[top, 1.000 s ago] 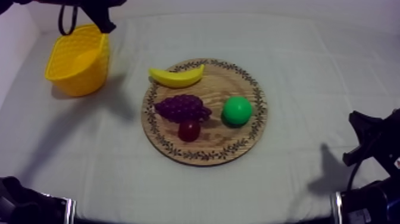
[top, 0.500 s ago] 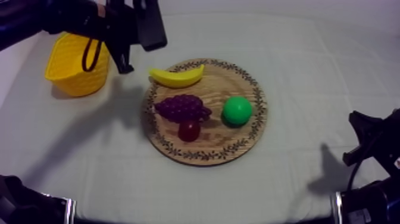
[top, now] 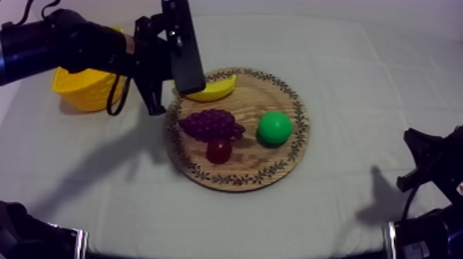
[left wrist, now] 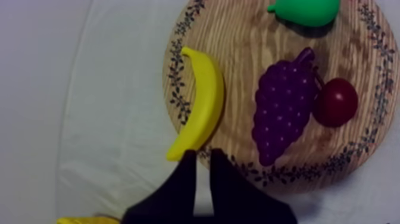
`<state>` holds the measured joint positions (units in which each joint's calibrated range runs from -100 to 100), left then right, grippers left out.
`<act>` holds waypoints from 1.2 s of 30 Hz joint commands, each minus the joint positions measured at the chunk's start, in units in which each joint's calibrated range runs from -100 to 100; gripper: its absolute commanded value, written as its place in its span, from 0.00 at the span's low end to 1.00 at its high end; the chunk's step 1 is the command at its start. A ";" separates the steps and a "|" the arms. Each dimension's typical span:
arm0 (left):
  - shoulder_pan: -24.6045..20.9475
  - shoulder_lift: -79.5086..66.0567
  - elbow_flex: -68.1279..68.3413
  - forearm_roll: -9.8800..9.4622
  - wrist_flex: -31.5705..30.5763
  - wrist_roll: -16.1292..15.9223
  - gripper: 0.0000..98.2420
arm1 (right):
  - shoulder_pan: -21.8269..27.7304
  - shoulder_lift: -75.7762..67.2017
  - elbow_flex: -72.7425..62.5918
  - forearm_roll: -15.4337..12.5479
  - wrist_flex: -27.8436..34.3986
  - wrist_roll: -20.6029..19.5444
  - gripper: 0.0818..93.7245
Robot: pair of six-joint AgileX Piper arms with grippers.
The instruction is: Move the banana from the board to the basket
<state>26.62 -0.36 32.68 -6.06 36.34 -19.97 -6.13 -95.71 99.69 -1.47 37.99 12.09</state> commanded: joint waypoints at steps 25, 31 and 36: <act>0.81 3.14 -2.63 -4.13 4.45 9.90 0.53 | 0.01 -0.04 -0.03 -0.02 -0.01 0.00 0.00; 0.46 7.69 -5.76 -3.99 5.92 9.18 0.52 | 0.01 -0.04 -0.03 -0.02 -0.01 0.00 0.00; 0.11 13.05 -10.42 -4.13 8.50 7.62 0.51 | 0.01 -0.04 -0.03 -0.02 -0.01 0.00 0.00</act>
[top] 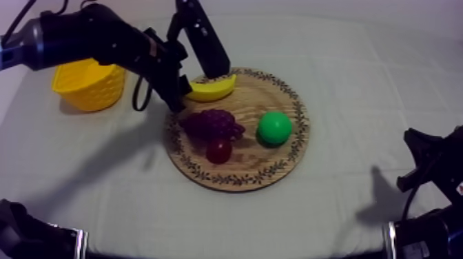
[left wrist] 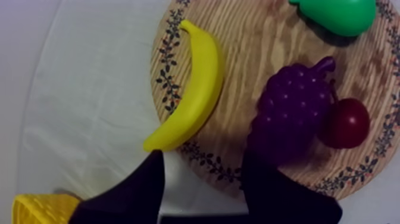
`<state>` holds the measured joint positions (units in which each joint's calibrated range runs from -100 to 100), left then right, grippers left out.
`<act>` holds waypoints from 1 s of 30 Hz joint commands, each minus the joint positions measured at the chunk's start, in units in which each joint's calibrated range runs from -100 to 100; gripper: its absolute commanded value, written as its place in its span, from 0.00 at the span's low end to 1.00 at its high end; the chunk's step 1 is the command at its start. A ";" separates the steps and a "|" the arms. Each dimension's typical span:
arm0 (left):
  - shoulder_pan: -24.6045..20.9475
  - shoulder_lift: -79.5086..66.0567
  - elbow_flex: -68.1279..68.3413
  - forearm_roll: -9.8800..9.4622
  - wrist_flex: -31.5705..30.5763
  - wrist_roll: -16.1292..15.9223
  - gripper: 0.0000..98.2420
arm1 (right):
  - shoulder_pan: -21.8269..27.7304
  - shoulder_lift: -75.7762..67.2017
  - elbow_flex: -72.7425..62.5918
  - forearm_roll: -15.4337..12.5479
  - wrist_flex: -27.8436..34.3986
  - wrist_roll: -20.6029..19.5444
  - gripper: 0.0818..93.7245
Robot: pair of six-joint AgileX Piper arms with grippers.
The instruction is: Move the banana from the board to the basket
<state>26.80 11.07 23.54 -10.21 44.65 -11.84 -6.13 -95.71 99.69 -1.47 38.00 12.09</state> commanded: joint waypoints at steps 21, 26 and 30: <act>-2.07 19.39 -13.05 -0.04 4.55 -6.57 0.48 | 0.01 -0.04 -0.03 -0.02 -0.01 0.00 0.00; -2.11 22.49 -13.85 -0.99 4.59 -5.04 0.42 | 0.01 -0.04 -0.03 -0.02 -0.01 0.00 0.00; -1.60 23.92 -14.04 -3.19 4.54 -1.83 0.31 | 0.01 -0.04 -0.03 -0.02 -0.01 0.00 0.00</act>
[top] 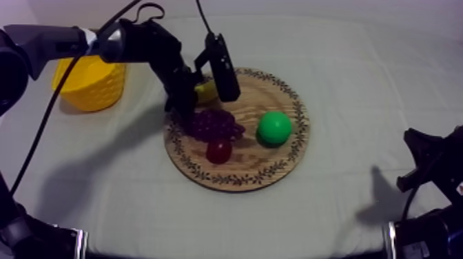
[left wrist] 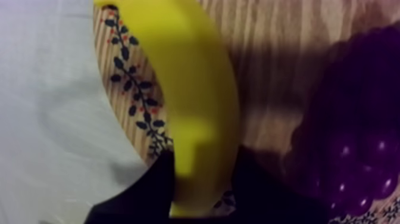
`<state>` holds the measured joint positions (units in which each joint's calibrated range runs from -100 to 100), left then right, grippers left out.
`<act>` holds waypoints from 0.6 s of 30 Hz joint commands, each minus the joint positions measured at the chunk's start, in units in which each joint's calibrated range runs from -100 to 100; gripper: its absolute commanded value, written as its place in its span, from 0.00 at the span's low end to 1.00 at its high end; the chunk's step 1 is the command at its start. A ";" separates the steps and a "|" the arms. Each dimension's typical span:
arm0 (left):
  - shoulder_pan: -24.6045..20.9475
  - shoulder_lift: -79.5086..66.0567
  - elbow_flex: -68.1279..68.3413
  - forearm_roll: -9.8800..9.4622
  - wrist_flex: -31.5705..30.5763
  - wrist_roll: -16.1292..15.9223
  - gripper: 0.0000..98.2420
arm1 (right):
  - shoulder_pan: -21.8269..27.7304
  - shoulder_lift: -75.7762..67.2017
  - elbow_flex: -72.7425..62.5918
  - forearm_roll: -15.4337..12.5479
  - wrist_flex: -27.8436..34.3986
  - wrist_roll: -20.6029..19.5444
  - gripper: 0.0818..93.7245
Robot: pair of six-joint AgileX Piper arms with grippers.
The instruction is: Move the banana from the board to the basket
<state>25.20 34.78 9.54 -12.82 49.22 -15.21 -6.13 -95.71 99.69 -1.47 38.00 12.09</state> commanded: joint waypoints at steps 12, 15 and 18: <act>0.56 -1.11 -2.73 -3.74 1.94 7.40 0.16 | 0.01 -0.04 -0.03 -0.02 -0.01 0.00 0.00; 0.68 -3.01 -4.56 -4.64 4.85 8.31 0.14 | 0.01 -0.04 -0.03 -0.02 -0.01 0.00 0.00; 0.53 -5.47 -5.83 -5.85 8.02 9.53 0.12 | 0.01 -0.04 -0.03 -0.02 -0.01 0.00 0.00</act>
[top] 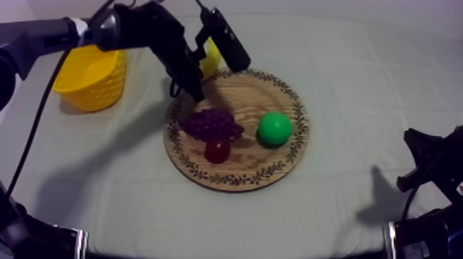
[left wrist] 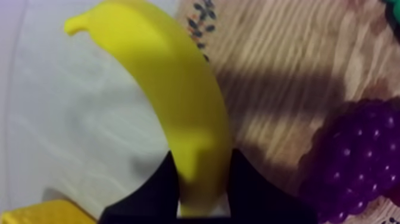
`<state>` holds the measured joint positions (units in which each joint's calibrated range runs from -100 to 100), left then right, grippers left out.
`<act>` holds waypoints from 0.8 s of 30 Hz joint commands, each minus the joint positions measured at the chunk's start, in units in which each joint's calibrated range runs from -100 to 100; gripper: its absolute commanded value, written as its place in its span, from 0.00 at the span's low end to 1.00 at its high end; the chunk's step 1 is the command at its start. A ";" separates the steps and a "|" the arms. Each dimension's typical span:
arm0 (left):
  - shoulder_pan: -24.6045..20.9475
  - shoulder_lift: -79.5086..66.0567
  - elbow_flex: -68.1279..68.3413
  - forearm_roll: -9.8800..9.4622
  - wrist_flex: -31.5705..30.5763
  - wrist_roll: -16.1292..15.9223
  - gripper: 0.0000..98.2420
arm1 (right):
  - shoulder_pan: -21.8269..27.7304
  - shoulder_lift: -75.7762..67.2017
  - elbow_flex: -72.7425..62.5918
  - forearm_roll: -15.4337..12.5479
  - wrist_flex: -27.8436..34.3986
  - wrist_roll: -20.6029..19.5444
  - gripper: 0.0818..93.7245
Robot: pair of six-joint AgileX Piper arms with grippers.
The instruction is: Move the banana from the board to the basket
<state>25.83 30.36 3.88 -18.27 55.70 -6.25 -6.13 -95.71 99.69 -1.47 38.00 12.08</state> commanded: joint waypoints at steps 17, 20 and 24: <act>-10.52 -20.33 6.37 -6.64 8.07 7.60 0.09 | 0.01 -0.04 -0.03 -0.02 -0.01 0.01 0.00; -13.23 -22.16 7.11 -6.57 8.05 7.55 0.09 | 0.01 -0.04 -0.03 -0.02 -0.01 0.01 0.00; -16.21 -23.22 9.25 -6.63 7.28 7.70 0.09 | 0.01 -0.04 -0.03 -0.02 -0.01 0.01 0.00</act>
<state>11.21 7.20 12.34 -24.86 63.37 1.32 -6.13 -95.71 99.69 -1.47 37.83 12.08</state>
